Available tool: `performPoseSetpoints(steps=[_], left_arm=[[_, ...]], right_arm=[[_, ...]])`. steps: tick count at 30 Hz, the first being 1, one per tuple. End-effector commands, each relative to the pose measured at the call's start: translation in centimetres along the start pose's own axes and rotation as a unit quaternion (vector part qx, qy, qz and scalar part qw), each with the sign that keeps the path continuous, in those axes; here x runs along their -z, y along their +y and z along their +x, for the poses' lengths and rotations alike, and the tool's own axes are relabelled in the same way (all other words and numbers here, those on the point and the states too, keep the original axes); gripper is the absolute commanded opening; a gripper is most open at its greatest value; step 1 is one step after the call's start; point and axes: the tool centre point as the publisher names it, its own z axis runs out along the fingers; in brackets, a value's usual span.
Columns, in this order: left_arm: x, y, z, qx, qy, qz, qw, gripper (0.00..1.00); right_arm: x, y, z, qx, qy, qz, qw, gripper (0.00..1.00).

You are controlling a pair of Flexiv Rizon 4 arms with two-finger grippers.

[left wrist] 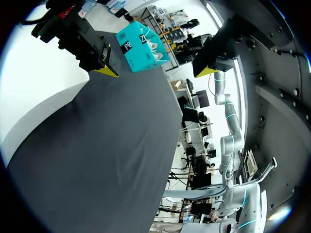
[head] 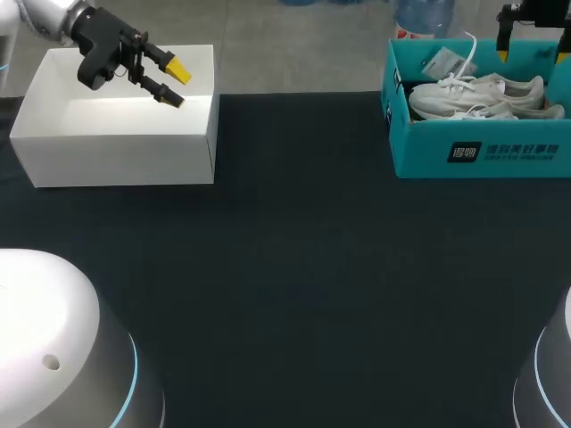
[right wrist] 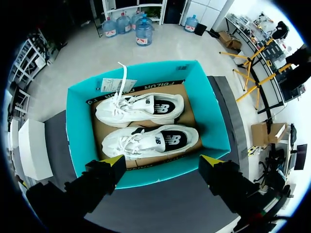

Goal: Take the shoe out of the shoebox, open the shoe tongue, remove and reinsert the insole, then place the shoe into the shoebox

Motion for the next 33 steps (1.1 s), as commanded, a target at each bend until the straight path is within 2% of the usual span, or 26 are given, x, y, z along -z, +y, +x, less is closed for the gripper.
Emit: performPoseSetpoints(steps=[1, 4, 7, 11, 13, 15, 16, 17, 18, 33], left_arm=[[-0.9, 1.3, -1.8, 0.150, 0.046, -0.104, 0.982, 1.00], [-0.9, 2.4, -2.3, 0.225, 0.063, -0.164, 0.958, 1.00], [-0.9, 3.1, -2.6, 0.293, 0.068, -0.206, 0.931, 1.00], [-0.9, 4.0, -2.5, 0.404, 0.062, -0.301, 0.862, 1.00], [-0.8, 4.6, -2.3, 0.446, 0.055, -0.359, 0.818, 1.00], [-0.7, 5.0, -2.2, 0.485, 0.054, -0.400, 0.776, 1.00], [-0.6, 5.3, -1.9, 0.502, 0.050, -0.436, 0.745, 1.00], [-0.7, 5.4, -1.8, 0.512, 0.060, -0.450, 0.729, 1.00], [-0.7, 5.6, -1.6, 0.514, 0.043, -0.463, 0.721, 1.00], [-0.7, 5.6, -1.6, 0.514, 0.043, -0.463, 0.721, 1.00]], right_arm=[[0.0, -0.4, -0.1, -0.001, 0.001, -0.021, 1.000, 1.00], [0.0, -0.4, -0.1, -0.001, 0.001, -0.021, 1.000, 1.00], [0.0, -0.4, -0.1, -0.001, 0.001, -0.021, 1.000, 1.00], [0.0, -0.4, -0.1, -0.001, 0.001, -0.021, 1.000, 1.00], [0.0, -0.4, -0.1, -0.001, 0.001, -0.021, 1.000, 1.00], [0.0, -0.4, -0.1, -0.001, 0.001, -0.021, 1.000, 1.00], [0.0, -0.4, -0.1, -0.001, 0.001, -0.021, 1.000, 1.00], [0.0, -0.4, -0.1, -0.001, 0.001, -0.021, 1.000, 1.00], [0.0, -0.4, -0.1, -0.001, 0.001, -0.021, 1.000, 1.00], [0.0, -0.4, -0.1, -0.001, 0.001, -0.021, 1.000, 1.00]])
